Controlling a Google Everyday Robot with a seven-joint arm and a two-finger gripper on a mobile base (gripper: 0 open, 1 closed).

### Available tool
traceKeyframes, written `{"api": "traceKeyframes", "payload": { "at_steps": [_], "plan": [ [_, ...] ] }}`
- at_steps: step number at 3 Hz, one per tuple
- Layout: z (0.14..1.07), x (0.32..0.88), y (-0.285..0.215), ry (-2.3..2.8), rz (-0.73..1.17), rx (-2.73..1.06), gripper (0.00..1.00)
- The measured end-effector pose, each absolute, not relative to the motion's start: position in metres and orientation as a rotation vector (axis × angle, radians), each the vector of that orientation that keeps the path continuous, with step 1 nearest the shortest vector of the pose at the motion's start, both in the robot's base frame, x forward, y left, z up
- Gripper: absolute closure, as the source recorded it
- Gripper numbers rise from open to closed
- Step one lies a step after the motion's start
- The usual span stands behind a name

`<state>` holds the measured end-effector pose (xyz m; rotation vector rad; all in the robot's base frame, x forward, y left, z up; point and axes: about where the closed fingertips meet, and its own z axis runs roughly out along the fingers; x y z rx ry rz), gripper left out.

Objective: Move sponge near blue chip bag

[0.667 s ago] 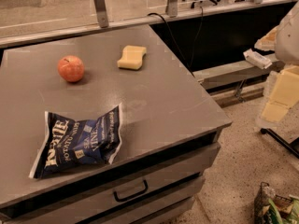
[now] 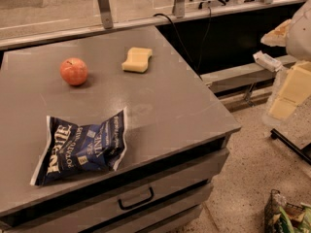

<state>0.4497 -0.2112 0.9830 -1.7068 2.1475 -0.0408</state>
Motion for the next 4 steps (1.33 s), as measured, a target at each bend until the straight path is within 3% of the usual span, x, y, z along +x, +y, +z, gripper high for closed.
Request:
{"api": "traceKeyframes", "payload": {
  "at_steps": [4],
  "plan": [
    [0.973,0.626,-0.097,1.907,0.189,-1.501,0.00]
  ]
}}
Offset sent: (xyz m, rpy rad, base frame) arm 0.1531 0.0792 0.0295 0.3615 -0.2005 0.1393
